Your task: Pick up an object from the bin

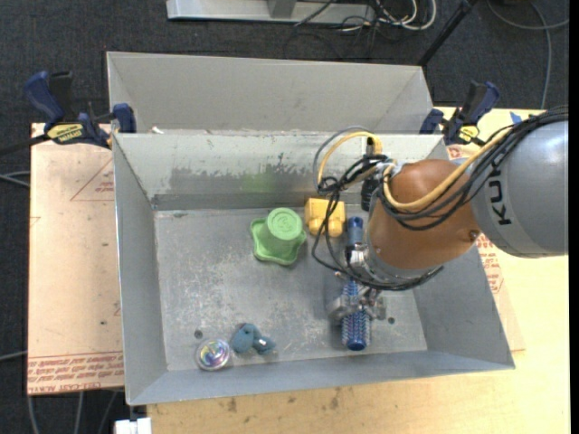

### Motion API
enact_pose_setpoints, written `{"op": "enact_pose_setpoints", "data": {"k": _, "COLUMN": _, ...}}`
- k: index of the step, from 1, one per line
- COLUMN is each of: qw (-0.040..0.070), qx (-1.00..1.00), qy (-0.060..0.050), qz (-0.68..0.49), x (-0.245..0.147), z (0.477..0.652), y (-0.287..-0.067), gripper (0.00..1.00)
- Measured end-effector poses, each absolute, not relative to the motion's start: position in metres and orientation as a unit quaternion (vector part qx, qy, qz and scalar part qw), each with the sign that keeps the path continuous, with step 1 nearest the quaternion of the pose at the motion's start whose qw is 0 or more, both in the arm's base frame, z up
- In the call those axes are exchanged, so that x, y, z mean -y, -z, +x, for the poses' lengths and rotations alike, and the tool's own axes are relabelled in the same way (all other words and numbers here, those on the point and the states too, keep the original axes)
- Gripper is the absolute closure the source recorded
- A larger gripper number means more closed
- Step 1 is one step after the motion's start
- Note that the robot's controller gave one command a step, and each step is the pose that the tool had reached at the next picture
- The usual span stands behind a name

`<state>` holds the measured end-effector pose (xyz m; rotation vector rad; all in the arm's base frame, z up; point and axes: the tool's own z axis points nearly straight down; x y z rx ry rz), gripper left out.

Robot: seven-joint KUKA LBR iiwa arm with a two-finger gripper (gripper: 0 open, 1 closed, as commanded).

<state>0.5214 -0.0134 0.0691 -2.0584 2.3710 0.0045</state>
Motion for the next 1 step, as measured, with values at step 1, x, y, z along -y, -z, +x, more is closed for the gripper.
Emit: {"op": "enact_pose_setpoints", "data": {"k": 1, "qw": 0.004, "qx": -0.752, "qy": 0.002, "qz": -0.66, "x": 0.0134, "z": 0.5421, "y": -0.2372, "gripper": 1.0}}
